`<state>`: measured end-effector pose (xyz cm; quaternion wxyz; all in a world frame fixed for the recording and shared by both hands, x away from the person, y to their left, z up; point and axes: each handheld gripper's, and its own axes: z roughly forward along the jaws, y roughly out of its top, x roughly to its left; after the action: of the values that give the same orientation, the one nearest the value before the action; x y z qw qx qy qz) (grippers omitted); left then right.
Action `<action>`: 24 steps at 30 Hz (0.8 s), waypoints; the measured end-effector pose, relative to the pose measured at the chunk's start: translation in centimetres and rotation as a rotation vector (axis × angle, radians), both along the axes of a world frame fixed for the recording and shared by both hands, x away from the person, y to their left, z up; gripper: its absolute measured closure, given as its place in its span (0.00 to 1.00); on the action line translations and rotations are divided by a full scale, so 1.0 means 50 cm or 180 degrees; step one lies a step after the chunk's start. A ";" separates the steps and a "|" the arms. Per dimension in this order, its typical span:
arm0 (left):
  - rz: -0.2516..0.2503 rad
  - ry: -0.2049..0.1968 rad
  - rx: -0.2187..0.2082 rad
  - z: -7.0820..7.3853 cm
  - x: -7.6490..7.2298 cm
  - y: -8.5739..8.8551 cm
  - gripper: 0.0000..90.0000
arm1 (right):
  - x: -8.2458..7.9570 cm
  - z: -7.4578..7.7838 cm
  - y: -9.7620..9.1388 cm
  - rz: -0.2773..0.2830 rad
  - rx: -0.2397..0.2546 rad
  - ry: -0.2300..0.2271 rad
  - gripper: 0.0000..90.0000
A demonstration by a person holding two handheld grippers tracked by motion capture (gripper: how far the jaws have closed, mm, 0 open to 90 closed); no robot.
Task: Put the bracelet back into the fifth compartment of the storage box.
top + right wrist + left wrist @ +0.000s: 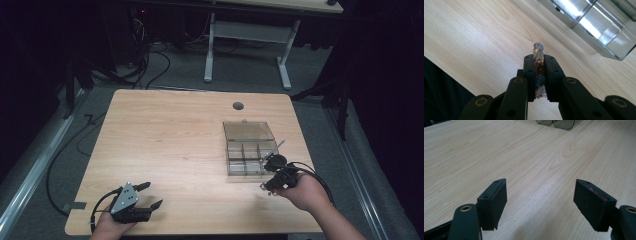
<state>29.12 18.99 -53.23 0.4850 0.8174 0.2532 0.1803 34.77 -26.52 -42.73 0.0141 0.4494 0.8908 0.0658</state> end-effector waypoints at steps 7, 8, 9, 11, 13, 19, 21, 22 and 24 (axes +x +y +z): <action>0.0005 -0.0003 -0.0010 0.000 0.000 0.000 0.30 | 0.017 0.027 0.001 0.0006 0.0030 -0.0031 0.90; 0.0003 -0.0003 -0.0011 0.000 0.000 0.000 0.30 | 0.020 0.031 0.002 0.0005 0.0030 -0.0030 0.90; 0.0003 -0.0004 -0.0012 0.000 0.000 0.000 0.30 | 0.023 0.035 0.003 0.0003 0.0033 -0.0048 0.90; -0.0002 0.0002 -0.0010 0.000 0.000 0.001 0.30 | 0.030 0.044 0.006 -0.0007 0.0026 -0.0045 0.90; -0.0005 0.0001 -0.0012 0.000 0.000 0.001 0.30 | 0.037 0.052 0.010 -0.0020 0.0003 -0.0041 0.90; -0.0009 0.0000 -0.0025 0.000 0.000 0.001 0.30 | 0.066 0.072 0.022 0.0020 -0.0004 -0.0062 0.90; -0.0010 0.0000 -0.0027 0.000 0.000 0.001 0.30 | 0.074 0.075 0.026 0.0024 -0.0014 -0.0065 0.90; -0.0010 0.0000 -0.0029 0.000 0.000 0.001 0.30 | 0.079 0.076 0.027 0.0039 -0.0015 -0.0065 0.90; -0.0012 0.0001 -0.0030 0.000 0.000 0.001 0.30 | 0.088 0.076 0.030 0.0035 -0.0023 -0.0059 0.90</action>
<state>29.11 19.03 -53.25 0.4891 0.8156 0.2527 0.1782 39.17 -25.02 -38.92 0.0236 0.4439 0.8933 0.0669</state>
